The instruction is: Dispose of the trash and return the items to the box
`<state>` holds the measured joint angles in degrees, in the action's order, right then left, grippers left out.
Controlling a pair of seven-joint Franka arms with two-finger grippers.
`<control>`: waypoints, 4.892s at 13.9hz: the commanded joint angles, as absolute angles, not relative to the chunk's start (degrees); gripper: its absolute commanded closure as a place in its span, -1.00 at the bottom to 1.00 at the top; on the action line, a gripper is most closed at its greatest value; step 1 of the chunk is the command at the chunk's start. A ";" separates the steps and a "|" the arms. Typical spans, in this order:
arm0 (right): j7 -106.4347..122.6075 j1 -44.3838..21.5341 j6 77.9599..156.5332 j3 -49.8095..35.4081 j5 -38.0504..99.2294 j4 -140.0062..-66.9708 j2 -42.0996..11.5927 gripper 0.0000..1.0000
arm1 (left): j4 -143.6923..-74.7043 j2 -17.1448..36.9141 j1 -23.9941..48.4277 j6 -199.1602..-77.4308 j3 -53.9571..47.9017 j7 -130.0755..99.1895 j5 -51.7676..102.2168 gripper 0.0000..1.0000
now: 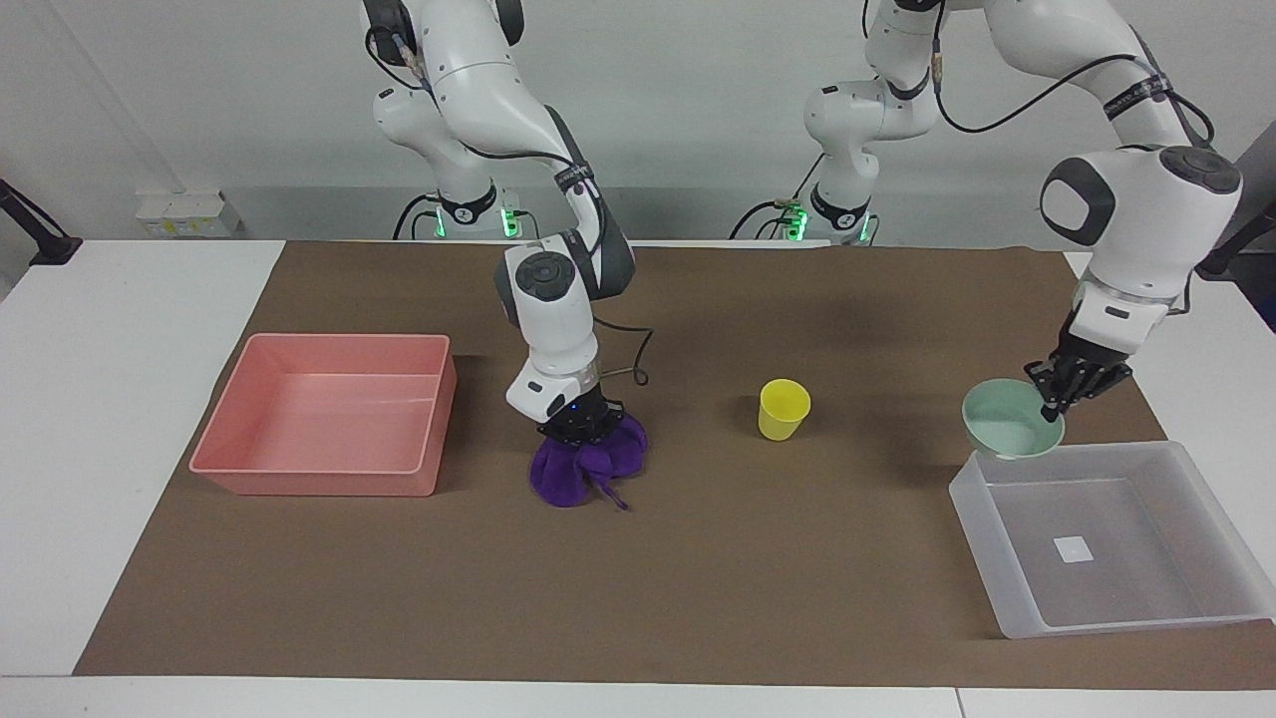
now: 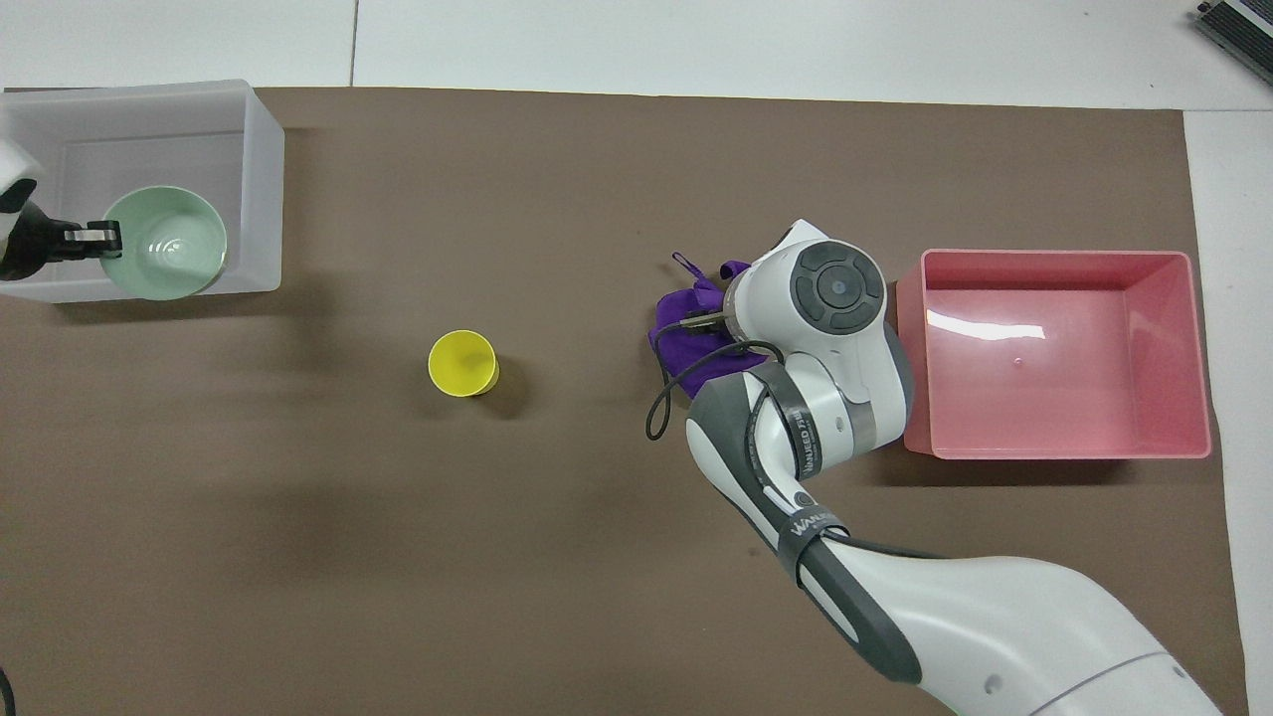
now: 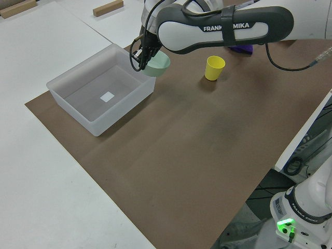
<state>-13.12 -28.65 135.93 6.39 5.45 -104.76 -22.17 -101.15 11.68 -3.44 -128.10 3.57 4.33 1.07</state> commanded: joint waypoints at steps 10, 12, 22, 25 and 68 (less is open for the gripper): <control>-12.05 -17.60 117.35 6.24 3.88 -97.12 -6.35 1.00 | -70.47 41.13 -8.96 -128.66 2.20 5.01 3.16 1.00; -7.06 -14.08 114.27 6.24 2.82 -97.12 -3.70 1.00 | -73.29 41.13 -8.97 -131.38 2.20 5.01 3.16 1.00; 7.12 0.25 118.10 6.15 2.02 -109.93 -0.79 1.00 | -77.52 35.70 -6.69 -128.94 1.76 5.36 3.16 -1.00; 6.77 0.62 127.67 6.15 2.02 -117.57 -2.46 1.00 | -79.97 29.99 -3.79 -125.07 2.02 5.19 3.08 -1.00; -4.13 -3.95 91.84 5.80 -1.41 -93.69 4.22 -1.00 | -83.86 25.47 -4.73 -126.38 2.29 -3.26 2.64 1.00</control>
